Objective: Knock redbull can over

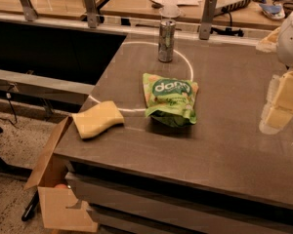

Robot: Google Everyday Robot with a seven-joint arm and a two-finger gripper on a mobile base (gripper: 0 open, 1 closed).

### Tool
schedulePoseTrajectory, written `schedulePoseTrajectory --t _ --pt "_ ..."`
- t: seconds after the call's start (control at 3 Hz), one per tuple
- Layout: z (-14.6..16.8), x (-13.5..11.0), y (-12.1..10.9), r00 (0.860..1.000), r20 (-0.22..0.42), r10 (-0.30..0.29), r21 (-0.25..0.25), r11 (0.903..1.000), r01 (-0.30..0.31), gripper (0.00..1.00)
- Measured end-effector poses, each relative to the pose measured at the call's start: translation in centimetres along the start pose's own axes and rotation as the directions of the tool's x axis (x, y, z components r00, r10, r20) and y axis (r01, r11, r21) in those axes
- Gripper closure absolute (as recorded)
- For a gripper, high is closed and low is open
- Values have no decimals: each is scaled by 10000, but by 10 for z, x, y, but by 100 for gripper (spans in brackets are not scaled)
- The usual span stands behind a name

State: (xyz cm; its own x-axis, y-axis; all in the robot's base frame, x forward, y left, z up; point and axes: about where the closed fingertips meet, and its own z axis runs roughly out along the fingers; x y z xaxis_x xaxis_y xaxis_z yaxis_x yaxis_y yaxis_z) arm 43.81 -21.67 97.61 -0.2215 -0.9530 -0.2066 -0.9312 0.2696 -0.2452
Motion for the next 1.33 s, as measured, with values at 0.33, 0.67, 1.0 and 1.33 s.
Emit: schedulePoseTrajectory --t 0.33,0.67,1.0,1.33 --pt "0 0 -1 9999 111 35 6 10000 -35 0" --pt "-2 -4 -11 9913 1255 402 6 9992 -406 0" --pt "10 3 -37 9422 3081 1315 64 9901 -1403 0" --pt "28 -11 -71 7854 5769 2242 36 9609 -2770 0"
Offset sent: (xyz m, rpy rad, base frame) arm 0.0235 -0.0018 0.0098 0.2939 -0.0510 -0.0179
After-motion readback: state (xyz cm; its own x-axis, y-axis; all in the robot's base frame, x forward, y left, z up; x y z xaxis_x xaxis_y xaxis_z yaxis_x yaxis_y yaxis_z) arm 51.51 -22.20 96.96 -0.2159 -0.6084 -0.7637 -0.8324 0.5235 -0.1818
